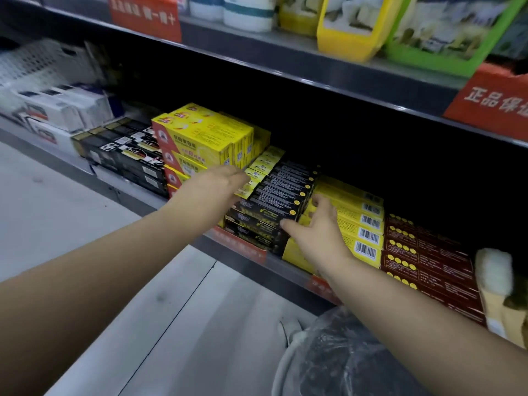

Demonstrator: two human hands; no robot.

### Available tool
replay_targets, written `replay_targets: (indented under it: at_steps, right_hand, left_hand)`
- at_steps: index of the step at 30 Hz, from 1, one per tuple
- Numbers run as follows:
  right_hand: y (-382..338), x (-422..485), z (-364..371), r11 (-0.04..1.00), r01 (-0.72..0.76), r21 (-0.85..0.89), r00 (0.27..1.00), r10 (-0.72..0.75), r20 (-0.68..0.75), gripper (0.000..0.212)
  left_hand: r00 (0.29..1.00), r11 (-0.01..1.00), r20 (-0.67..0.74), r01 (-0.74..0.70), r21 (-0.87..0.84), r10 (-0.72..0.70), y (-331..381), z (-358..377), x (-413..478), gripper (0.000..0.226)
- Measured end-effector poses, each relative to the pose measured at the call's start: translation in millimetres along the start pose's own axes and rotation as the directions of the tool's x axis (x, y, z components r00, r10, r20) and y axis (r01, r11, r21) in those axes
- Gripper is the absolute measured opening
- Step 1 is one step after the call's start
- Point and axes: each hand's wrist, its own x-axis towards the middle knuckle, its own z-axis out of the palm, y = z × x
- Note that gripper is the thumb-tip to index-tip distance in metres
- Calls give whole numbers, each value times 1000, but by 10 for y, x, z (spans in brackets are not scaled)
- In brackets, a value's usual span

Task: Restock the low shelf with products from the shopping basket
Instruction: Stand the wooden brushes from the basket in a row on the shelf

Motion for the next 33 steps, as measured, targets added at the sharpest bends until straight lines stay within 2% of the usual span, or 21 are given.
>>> replay_targets:
  at_steps: [2, 4, 6, 8, 11, 13, 14, 16, 17, 18, 19, 20, 22, 24, 26, 31, 33]
  right_hand:
    - [-97, -51, 6, 991, 105, -79, 994, -106, -9, 74]
    - [-245, -73, 66, 977, 187, -105, 982, -184, 45, 71]
    - [-413, -43, 165, 971, 222, -85, 971, -212, 115, 72]
    - [-587, 24, 288, 970, 234, -69, 961, -220, 165, 78]
    - [-824, 159, 496, 982, 187, -40, 971, -178, 159, 91]
    - [-954, 242, 641, 991, 133, -2, 984, -132, 117, 99]
    - [-1001, 273, 712, 994, 112, 15, 989, -113, 94, 103]
    - [-1053, 303, 834, 995, 89, 40, 994, -92, 58, 108]
    - [-1063, 309, 882, 995, 83, 54, 995, -86, 46, 109]
    - [-1065, 317, 920, 995, 79, 68, 996, -81, 35, 107]
    - [-1060, 322, 947, 994, 80, 75, 996, -82, 26, 104]
    - [-1050, 327, 968, 993, 88, 74, 996, -89, 19, 98]
    - [-1029, 324, 993, 992, 110, 57, 994, -111, 9, 86]
    - [-1011, 312, 1008, 991, 122, 45, 992, -123, 2, 78]
    - [-998, 315, 1014, 991, 131, 36, 991, -131, -10, 75]
    - [-1023, 386, 957, 992, 124, 9, 992, -124, 6, 87]
    - [-1032, 420, 896, 994, 104, -13, 994, -104, 20, 94]
  left_hand:
    - [985, 995, -174, -28, -98, 11, -145, -177, -26, 26]
    - [945, 989, -327, -22, -146, -27, -309, -324, -61, 14]
    - [875, 976, -465, 37, -213, -134, -459, -401, -90, 11]
    - [791, 921, -523, 125, -370, -318, -613, -424, -89, 13]
    - [655, 748, -474, 220, -626, -588, -867, -393, -45, 16]
    - [535, 577, -376, 275, -769, -756, -997, -384, 8, 27]
    - [474, 453, -274, 318, -833, -837, -1054, -372, 56, 37]
    - [397, 117, 55, 397, -910, -916, -1129, -342, 171, 58]
    - [388, -46, 215, 400, -915, -896, -1147, -317, 231, 66]
    - [402, -158, 319, 385, -909, -858, -1147, -279, 276, 70]
    - [437, -195, 360, 378, -905, -824, -1133, -231, 301, 70]
    - [480, -161, 349, 389, -907, -805, -1117, -170, 311, 66]
    - [532, -20, 266, 424, -906, -804, -1102, -30, 298, 55]
    - [559, 31, 218, 402, -915, -800, -1114, 51, 269, 51]
    - [568, 11, 226, 383, -924, -792, -1148, 78, 257, 54]
    - [581, -146, 352, 371, -917, -734, -1165, 55, 284, 69]
    - [567, -149, 364, 389, -909, -739, -1171, 68, 283, 74]
